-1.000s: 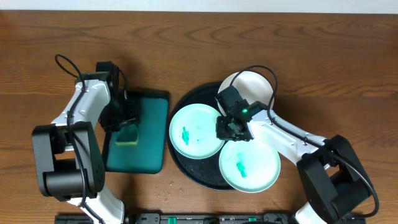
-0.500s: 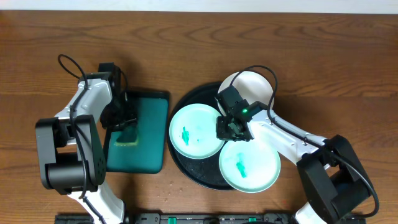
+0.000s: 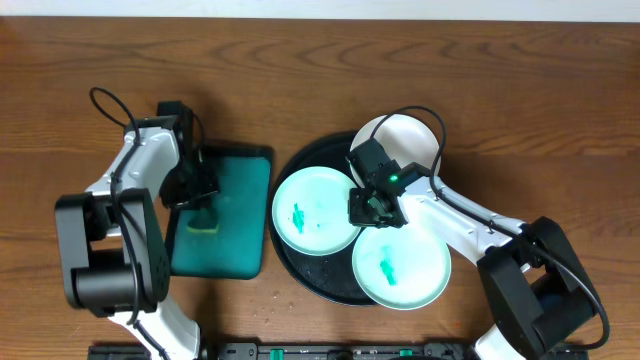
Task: Clean dirty plates on tray and stack at the side
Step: 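Grasp the green-yellow sponge with the left gripper in the water, then lift the sponge and carry it with the left gripper to the left plate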
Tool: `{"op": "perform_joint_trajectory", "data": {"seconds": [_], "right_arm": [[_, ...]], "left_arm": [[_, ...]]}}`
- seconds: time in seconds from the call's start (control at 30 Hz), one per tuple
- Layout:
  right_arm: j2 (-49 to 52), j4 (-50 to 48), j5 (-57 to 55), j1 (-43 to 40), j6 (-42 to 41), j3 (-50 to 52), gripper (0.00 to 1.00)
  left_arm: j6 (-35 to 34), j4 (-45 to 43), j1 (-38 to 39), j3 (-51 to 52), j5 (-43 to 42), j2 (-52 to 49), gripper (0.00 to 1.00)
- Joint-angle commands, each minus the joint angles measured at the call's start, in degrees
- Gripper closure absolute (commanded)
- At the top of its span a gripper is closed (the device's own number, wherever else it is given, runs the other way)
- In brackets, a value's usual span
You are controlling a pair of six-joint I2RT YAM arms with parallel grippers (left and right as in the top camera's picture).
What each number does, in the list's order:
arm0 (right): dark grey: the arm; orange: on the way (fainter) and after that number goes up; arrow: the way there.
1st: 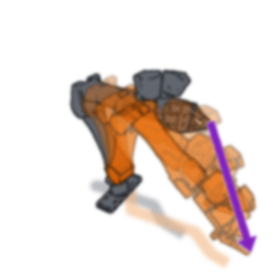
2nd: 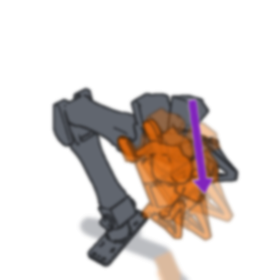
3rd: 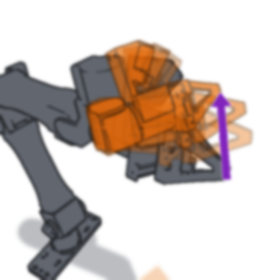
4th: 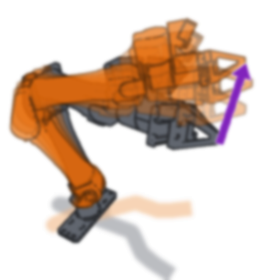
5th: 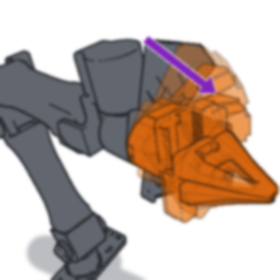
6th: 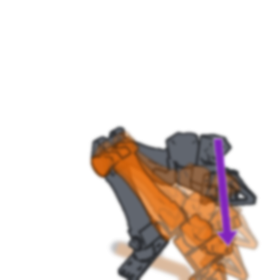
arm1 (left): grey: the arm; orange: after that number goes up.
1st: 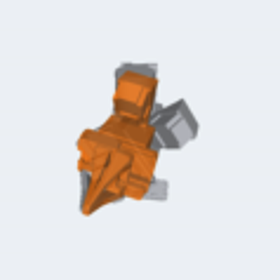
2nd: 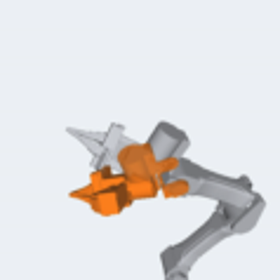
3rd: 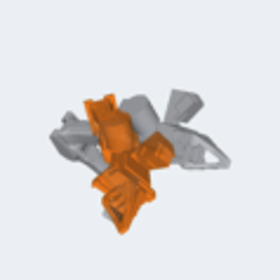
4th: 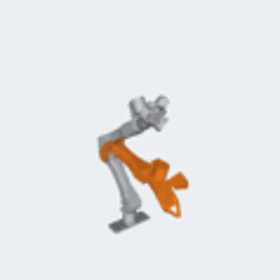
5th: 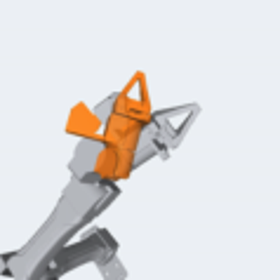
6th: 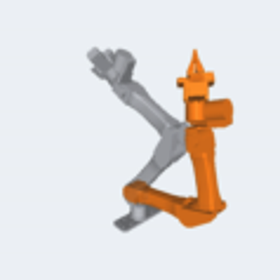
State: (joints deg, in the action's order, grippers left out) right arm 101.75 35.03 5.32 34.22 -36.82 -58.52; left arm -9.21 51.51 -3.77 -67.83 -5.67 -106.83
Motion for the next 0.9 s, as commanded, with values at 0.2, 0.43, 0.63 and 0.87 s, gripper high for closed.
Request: {"op": "perform_joint_trajectory", "data": {"seconds": [0.2, 0.43, 0.63, 0.87], "right_arm": [[0.59, 0.48, -0.59, 0.72, 0.7, 0.2, 0.99], [0.59, 0.46, -0.59, 0.72, 1.33, 0.2, 0.99], [0.59, 0.33, -0.61, 0.72, 1.33, 0.2, 0.99], [0.59, 0.37, -0.61, 0.72, 1.33, 0.2, 0.99]], "left_arm": [[-1.09, 0.31, 6.1, 0.48, 0.5, 16.2, 0.93], [-2.1, -2.21, 10.67, 0.48, 10.4, 25.99, 0.93], [-2.05, -5.6, 14.27, 0.48, 16.24, 31.8, 0.93], [-2.01, -8.31, 16.9, 0.48, 18.86, 34.71, 0.93]]}}
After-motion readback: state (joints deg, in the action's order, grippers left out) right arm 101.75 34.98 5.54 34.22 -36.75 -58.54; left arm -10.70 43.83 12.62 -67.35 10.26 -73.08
